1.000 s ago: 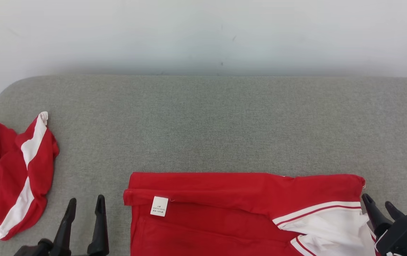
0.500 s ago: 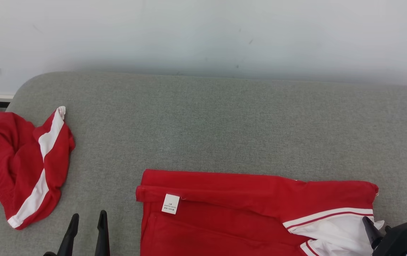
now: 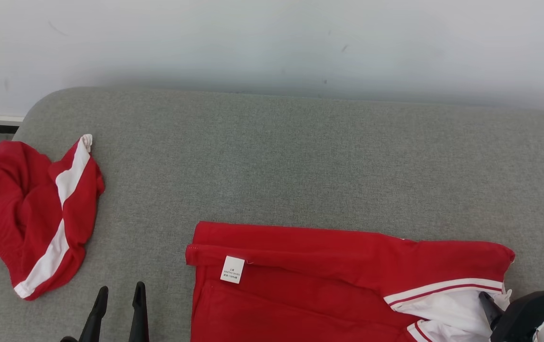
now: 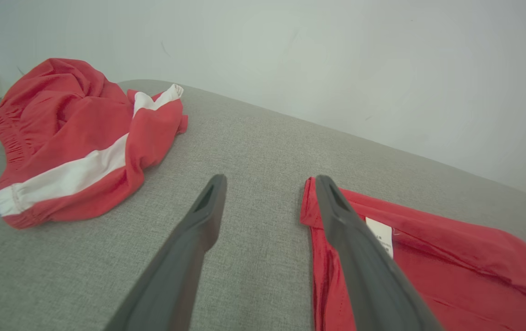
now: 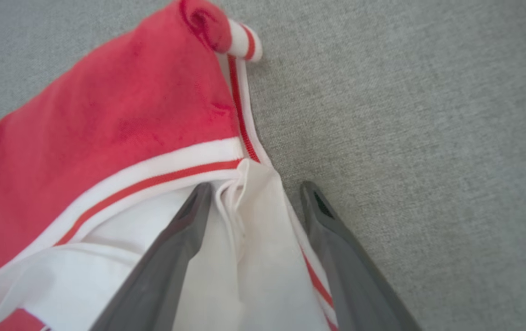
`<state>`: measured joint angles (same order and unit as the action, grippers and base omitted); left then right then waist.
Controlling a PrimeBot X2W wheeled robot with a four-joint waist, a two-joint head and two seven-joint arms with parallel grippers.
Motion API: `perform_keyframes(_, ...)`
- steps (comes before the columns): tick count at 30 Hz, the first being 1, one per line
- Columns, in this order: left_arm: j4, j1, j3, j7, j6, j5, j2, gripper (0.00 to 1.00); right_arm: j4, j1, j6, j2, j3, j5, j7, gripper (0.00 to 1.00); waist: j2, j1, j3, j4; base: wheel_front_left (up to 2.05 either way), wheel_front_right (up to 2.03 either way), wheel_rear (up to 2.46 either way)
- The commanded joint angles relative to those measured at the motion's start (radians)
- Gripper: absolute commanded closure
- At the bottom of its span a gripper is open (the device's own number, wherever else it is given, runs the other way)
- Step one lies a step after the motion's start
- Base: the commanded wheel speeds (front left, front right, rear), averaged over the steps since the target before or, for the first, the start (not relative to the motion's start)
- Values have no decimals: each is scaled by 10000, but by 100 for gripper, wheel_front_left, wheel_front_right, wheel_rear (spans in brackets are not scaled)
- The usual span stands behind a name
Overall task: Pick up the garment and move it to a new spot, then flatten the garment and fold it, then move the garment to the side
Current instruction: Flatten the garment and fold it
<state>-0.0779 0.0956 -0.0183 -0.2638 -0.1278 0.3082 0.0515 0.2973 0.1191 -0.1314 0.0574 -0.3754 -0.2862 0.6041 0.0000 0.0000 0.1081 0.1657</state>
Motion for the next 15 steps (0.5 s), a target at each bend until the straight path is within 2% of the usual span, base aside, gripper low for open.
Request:
perform_keyframes(1,-12,-27,-9,-7,-9,56,-14,0,198,-31,5,-128,169,49,130,21,0,0,23,7,0,0,0)
perform_keyframes(2,-19,-46,-6,-7,-10,64,-14,0,232,0,-1,-133,246,14,165,66,0,0,38,14,0,0,0)
perform_keyframes(3,-19,-62,-6,-7,-13,79,-14,0,238,39,-8,-145,318,-35,190,100,0,0,52,20,0,0,0)
perform_keyframes(7,-24,-156,2,-7,-20,138,-14,0,-64,139,4,-84,245,234,33,100,0,0,122,19,0,0,0)
perform_keyframes(15,-24,-269,-29,-7,-10,19,-13,0,-1189,293,7,-44,-971,986,143,100,0,0,121,-84,0,0,0)
